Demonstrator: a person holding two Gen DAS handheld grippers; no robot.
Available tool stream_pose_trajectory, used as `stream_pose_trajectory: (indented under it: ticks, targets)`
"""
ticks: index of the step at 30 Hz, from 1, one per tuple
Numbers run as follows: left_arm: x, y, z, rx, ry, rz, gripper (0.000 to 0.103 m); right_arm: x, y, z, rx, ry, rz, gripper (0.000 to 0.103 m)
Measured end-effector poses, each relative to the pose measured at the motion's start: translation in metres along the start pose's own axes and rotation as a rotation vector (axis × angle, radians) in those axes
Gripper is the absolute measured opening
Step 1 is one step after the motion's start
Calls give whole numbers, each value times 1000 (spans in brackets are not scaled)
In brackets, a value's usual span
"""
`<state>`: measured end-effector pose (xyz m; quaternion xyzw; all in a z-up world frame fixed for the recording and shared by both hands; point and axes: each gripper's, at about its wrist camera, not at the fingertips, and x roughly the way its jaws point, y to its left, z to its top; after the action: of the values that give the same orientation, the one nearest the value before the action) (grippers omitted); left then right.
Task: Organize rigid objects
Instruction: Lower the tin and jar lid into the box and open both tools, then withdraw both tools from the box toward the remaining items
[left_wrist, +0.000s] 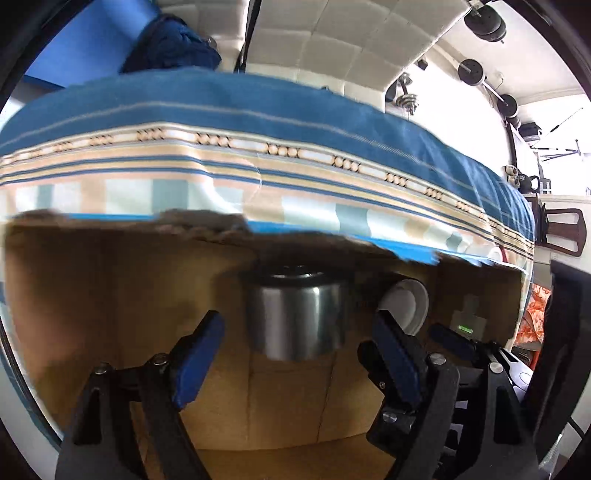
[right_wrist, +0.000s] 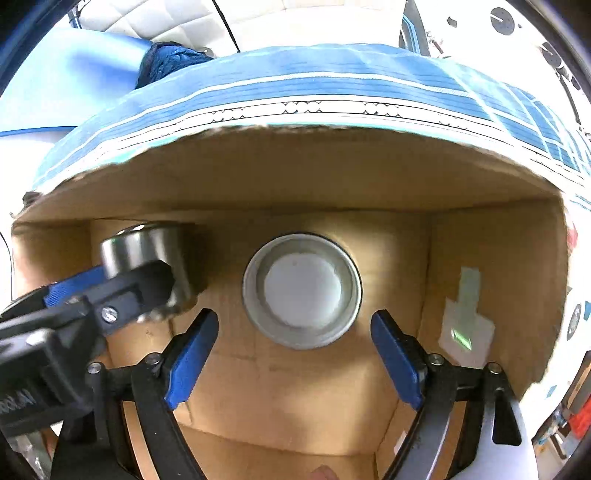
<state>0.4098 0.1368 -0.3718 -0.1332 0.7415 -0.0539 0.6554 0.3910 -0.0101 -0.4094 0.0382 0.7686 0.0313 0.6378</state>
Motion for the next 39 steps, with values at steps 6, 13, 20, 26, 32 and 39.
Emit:
stream_pose_trajectory:
  ticks: [6, 13, 20, 26, 32, 39]
  targets:
    - [-40, -7, -32, 36, -89, 81, 102, -31, 4, -23, -2, -45, -6, 103]
    - [-64, 8, -82, 64, -168, 170, 103, -54, 14, -71, -37, -109, -60, 103]
    - [-83, 7, -135, 78, -242, 219, 103, -82, 20, -129, -59, -205, -75, 103]
    - [-113, 1, -180, 88, -327, 231, 103, -110, 21, -178, -55, -267, -83, 103]
    - [-140, -8, -214, 107, -386, 230, 103, -144, 18, -217, -62, -335, -67, 103]
    - [-156, -21, -235, 108, -413, 220, 103, -165, 6, -242, -47, -357, -1, 103]
